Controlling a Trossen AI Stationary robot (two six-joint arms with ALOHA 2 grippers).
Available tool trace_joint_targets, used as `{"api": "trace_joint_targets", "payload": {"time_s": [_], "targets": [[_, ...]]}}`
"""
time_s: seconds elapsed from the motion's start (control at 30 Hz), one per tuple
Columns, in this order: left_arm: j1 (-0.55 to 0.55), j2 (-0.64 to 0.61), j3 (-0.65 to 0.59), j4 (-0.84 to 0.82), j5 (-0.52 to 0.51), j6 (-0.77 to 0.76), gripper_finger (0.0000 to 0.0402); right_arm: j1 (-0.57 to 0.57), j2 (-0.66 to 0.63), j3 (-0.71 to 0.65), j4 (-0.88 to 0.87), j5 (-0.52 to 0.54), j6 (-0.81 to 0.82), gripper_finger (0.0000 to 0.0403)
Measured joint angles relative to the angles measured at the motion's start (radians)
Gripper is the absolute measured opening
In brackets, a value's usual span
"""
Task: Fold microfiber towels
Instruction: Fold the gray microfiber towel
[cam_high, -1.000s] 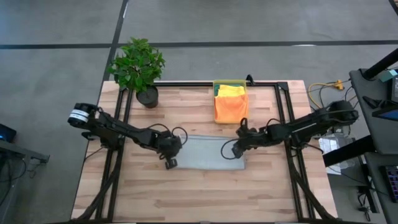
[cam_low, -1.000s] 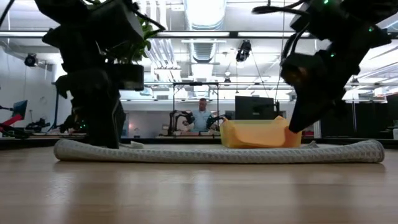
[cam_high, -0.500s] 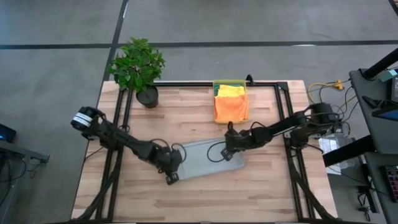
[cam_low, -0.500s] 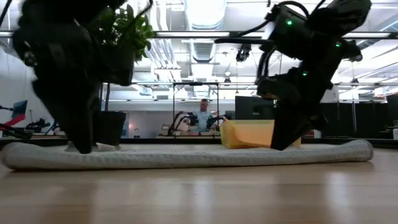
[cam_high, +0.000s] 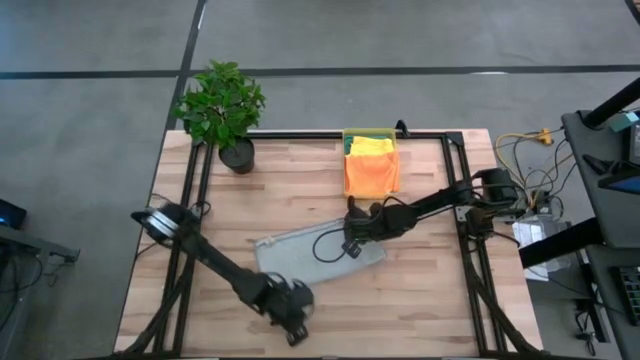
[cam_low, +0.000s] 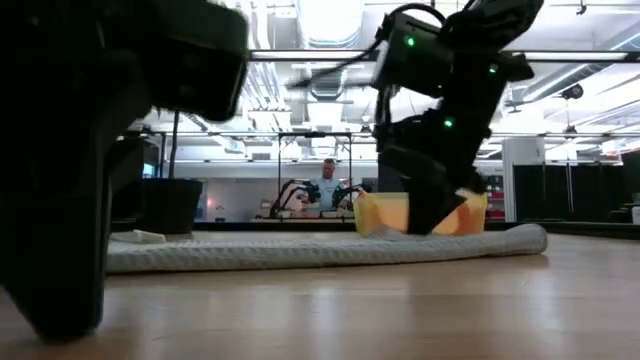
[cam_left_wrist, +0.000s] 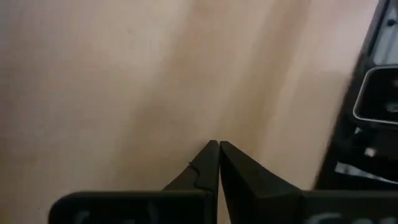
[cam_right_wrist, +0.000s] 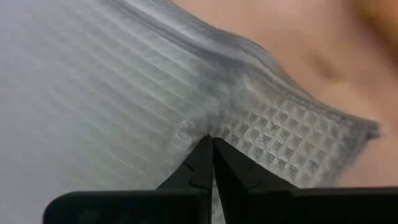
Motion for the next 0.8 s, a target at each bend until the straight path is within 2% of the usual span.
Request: {"api": "trace_joint_targets", "payload": {"time_s": [0.03,0.17,0.4,0.47,0.63,0.8], "targets": [[-0.002,0.014,0.043,-0.020,-0.003,-0.003,0.0000,0.000,-0.001,0.013,-0.048,0.028,0.003,0.0008],[-0.014,0.003,0.152,-0.198,-0.117,0.006,0.0000,0.020,-0.025,0.030,-0.170,0.148,0.016,0.0008],[0.067,-0.083,0.157,-0.247,-0.152,0.197,0.0000,0.122,-0.185,0.001,-0.217,0.259,0.160,0.0008],[0.124,-0.096,0.146,-0.245,-0.140,0.295,0.0000,0.180,-0.250,-0.013,-0.207,0.293,0.221,0.0008],[0.317,-0.104,0.143,-0.171,-0.012,0.608,0.0000,0.363,-0.366,-0.029,-0.201,0.408,0.351,0.0008],[0.526,-0.088,0.134,-0.037,0.087,0.913,0.0000,0.558,-0.407,-0.023,-0.188,0.525,0.515,0.0008]]}}
